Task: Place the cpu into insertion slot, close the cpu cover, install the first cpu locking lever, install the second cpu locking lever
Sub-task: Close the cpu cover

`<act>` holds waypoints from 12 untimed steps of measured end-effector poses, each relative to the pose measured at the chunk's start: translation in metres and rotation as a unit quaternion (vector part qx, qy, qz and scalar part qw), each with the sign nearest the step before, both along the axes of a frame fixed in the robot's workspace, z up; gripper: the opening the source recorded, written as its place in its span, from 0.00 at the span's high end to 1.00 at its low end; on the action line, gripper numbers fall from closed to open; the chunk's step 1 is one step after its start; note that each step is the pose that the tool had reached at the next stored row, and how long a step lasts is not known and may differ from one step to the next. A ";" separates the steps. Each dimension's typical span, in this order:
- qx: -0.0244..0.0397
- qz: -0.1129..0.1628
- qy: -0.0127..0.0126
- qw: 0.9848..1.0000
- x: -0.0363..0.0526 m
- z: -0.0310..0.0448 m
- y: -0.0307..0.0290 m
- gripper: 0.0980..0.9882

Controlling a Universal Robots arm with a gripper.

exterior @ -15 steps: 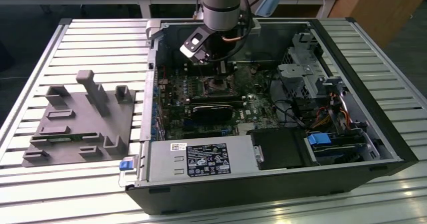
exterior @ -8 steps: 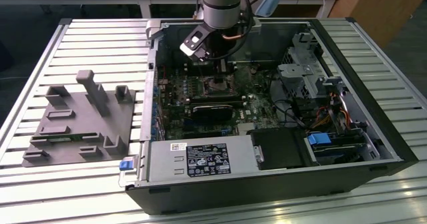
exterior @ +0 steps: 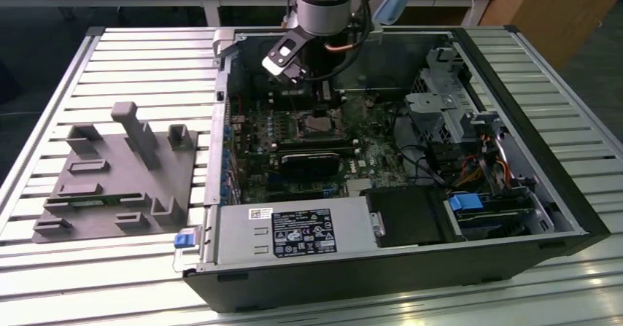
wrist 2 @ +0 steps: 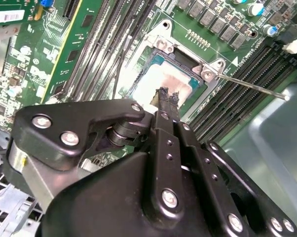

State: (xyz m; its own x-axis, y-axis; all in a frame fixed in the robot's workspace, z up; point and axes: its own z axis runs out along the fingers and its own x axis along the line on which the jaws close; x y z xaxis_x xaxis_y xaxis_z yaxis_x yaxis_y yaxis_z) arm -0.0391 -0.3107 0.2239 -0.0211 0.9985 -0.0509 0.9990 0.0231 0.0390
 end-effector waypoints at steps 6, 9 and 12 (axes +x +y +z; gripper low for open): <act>0.000 0.000 0.000 1.000 0.0000 0.0158 0.0000 0.99; 0.000 0.000 0.000 1.000 0.0000 0.0263 0.0000 0.99; 0.000 0.000 0.000 1.000 0.0000 0.0358 0.0000 0.99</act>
